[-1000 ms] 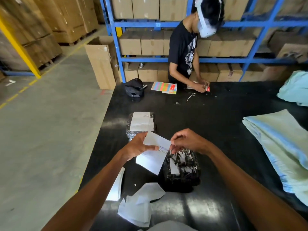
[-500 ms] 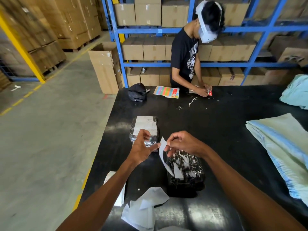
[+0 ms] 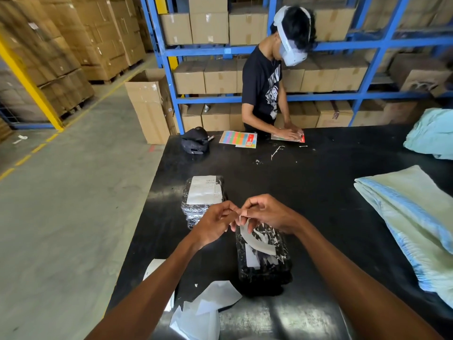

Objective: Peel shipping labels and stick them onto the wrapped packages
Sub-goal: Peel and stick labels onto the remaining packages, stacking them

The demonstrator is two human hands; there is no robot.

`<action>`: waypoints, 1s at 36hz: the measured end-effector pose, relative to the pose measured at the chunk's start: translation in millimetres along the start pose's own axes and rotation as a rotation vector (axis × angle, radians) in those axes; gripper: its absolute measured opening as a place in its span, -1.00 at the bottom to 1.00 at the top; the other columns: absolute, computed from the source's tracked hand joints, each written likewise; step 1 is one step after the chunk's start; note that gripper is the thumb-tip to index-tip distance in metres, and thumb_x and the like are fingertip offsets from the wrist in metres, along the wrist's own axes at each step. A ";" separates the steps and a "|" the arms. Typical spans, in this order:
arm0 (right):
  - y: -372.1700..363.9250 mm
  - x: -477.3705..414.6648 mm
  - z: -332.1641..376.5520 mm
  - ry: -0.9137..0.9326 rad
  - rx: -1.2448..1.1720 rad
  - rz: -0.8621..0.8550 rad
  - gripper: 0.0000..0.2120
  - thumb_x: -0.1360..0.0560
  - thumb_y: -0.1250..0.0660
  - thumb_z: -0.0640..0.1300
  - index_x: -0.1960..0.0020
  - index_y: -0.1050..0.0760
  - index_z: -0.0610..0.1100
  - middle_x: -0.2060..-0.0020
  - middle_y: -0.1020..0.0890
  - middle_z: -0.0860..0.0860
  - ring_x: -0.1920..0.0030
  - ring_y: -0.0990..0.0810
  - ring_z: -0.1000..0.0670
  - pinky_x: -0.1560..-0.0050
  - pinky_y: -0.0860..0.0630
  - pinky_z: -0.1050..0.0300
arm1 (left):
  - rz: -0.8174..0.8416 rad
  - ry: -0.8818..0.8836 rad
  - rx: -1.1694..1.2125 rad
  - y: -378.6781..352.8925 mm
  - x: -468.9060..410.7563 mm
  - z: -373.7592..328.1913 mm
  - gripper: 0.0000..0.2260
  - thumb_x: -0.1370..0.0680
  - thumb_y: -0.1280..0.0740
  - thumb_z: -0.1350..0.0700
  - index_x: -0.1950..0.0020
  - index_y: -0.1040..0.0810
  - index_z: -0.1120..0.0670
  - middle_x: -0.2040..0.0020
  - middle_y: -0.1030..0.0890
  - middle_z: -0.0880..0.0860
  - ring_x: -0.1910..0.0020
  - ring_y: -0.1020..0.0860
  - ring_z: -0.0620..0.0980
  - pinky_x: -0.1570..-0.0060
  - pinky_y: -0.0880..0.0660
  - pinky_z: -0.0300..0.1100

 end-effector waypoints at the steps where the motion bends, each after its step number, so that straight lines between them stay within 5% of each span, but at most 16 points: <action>1: 2.0 0.5 -1.3 -0.002 0.001 -0.003 -0.83 -0.60 -0.40 -0.20 0.02 -0.59 -0.33 0.09 -0.71 -0.26 0.13 -0.69 -0.31 0.03 -0.65 -0.12 | -0.006 0.008 -0.001 -1.8 -1.7 -0.9 -0.88 -0.66 -0.26 0.20 -0.01 -0.56 0.20 0.24 -0.66 -0.02 0.32 -0.58 -0.05 0.28 -0.47 -0.20; 10: 20.0 1.0 -9.6 0.044 0.055 -0.317 -0.90 -0.57 -0.37 -0.29 0.09 -0.52 -0.33 0.21 -0.70 -0.18 0.23 -0.76 -0.20 0.23 -0.59 0.08 | -0.090 0.061 0.163 -14.7 -13.9 -1.1 -0.87 -0.67 -0.25 0.19 0.04 -0.54 0.17 0.24 -0.67 0.04 0.37 -0.54 -0.06 0.35 -0.41 -0.25; 15: 27.6 0.8 -5.4 0.088 0.025 -0.440 -0.91 -0.54 -0.36 -0.40 0.06 -0.44 -0.33 0.23 -0.66 -0.26 0.31 -0.72 -0.16 0.28 -0.67 -0.04 | -0.157 0.066 0.209 -17.9 -17.8 0.8 -0.84 -0.68 -0.24 0.15 0.02 -0.53 0.21 0.18 -0.67 0.07 0.35 -0.54 -0.07 0.36 -0.41 -0.28; 20: 36.3 4.8 -9.3 0.102 0.109 -0.494 -0.87 -0.56 -0.36 -0.35 0.04 -0.66 -0.19 0.15 -0.72 -0.10 0.20 -0.75 -0.07 0.15 -0.71 -0.06 | -0.222 0.040 0.176 -18.9 -22.8 -4.0 -0.79 -0.68 -0.23 0.15 -0.04 -0.50 0.31 0.21 -0.64 0.04 0.38 -0.52 -0.09 0.38 -0.40 -0.29; 24: 37.9 0.3 -18.8 0.111 0.361 -0.403 -0.69 -0.47 -0.49 -0.24 -0.20 -0.66 -0.09 -0.05 -0.68 0.11 -0.01 -0.70 0.13 -0.09 -0.66 0.02 | -0.253 -0.083 0.043 -22.8 -24.6 -11.6 -0.85 -0.68 -0.23 0.14 0.03 -0.51 0.17 0.28 -0.62 -0.05 0.37 -0.53 -0.06 0.32 -0.48 -0.23; 28: 28.9 2.2 -25.8 -0.001 0.485 -0.206 -0.37 -0.36 -0.60 0.11 -0.36 -0.51 0.00 -0.18 -0.53 0.13 -0.19 -0.55 0.15 -0.16 -0.53 0.20 | -0.236 -0.147 -0.006 -31.2 -25.3 -19.9 -0.87 -0.67 -0.25 0.13 0.04 -0.50 0.13 0.37 -0.55 -0.03 0.40 -0.51 -0.05 0.30 -0.48 -0.09; 36: 9.3 2.7 -50.3 -0.052 0.463 -0.161 -0.21 -0.26 -0.48 0.30 -0.43 -0.36 0.13 -0.27 -0.58 0.14 -0.26 -0.57 0.11 -0.29 -0.54 0.01 | -0.216 -0.259 -0.120 -45.5 -23.8 -28.1 -0.86 -0.67 -0.25 0.05 0.06 -0.51 0.03 0.28 -0.61 0.10 0.31 -0.59 0.13 0.25 -0.58 0.09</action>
Point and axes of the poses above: each hand's wrist, its own x-axis away from the middle knuckle, its own y-axis out of the back of the hand, z = x × y, the point moved 3 cm from there along -x, towards the middle knuckle
